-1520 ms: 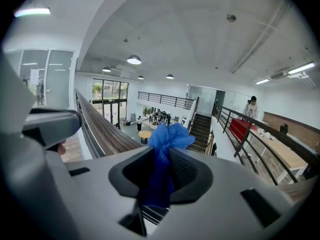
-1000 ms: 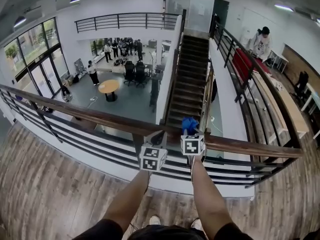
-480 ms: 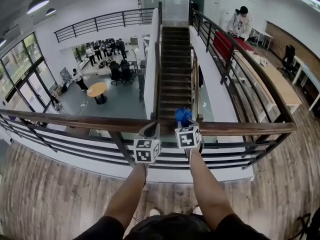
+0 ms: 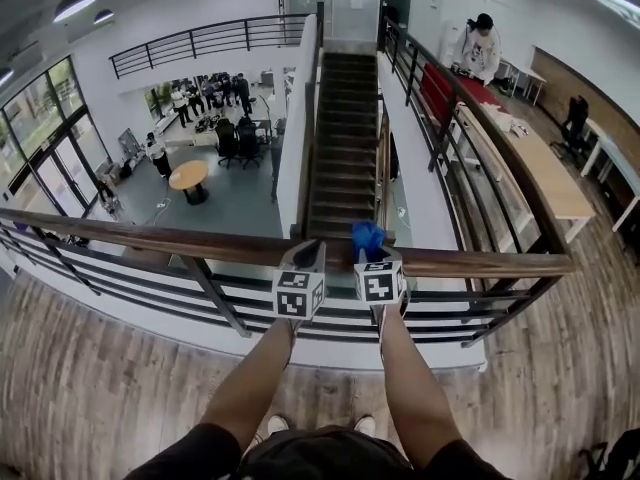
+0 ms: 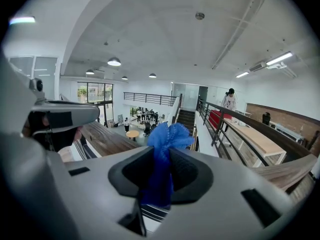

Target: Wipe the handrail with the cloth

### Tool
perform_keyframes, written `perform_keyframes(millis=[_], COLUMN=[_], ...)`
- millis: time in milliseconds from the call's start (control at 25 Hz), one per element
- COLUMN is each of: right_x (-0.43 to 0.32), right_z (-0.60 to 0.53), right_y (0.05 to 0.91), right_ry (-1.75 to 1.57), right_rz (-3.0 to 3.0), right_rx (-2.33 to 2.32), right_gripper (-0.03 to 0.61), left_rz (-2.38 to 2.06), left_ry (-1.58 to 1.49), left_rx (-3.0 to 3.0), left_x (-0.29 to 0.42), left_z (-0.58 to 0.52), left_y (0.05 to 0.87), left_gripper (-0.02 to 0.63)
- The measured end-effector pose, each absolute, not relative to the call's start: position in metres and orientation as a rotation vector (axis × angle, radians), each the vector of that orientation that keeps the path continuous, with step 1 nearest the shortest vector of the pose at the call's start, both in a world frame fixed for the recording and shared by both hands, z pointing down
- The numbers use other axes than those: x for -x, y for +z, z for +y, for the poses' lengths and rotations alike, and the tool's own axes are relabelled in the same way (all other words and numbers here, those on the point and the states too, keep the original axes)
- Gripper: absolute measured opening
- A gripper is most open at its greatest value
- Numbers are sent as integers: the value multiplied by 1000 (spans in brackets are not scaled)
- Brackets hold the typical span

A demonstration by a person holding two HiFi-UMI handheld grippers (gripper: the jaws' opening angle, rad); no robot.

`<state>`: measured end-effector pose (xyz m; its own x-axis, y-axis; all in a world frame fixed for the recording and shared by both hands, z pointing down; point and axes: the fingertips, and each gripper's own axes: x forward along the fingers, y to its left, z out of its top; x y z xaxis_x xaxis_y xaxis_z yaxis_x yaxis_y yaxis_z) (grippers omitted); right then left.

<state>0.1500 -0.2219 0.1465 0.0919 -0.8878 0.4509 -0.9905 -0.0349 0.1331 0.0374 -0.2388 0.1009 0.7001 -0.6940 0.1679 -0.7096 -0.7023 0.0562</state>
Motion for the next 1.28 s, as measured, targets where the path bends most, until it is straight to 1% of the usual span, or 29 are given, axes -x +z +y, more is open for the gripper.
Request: perform_keyframes(millis=[640,1280], right_x=[-359,-566], right_z=[-135,-51], right_y=[145,147], right_ry=[377,480], right_rz=[-1803,-1638], right_rx=[-2044,-2274], right_gripper=[97,98], left_rz=[-965,-643], left_ry=[194,274], left_rx=[-2860,-2959], left_x=[-260,-444], left_z=[-142,-79], left_y=[98,103], left_gripper=[5,5])
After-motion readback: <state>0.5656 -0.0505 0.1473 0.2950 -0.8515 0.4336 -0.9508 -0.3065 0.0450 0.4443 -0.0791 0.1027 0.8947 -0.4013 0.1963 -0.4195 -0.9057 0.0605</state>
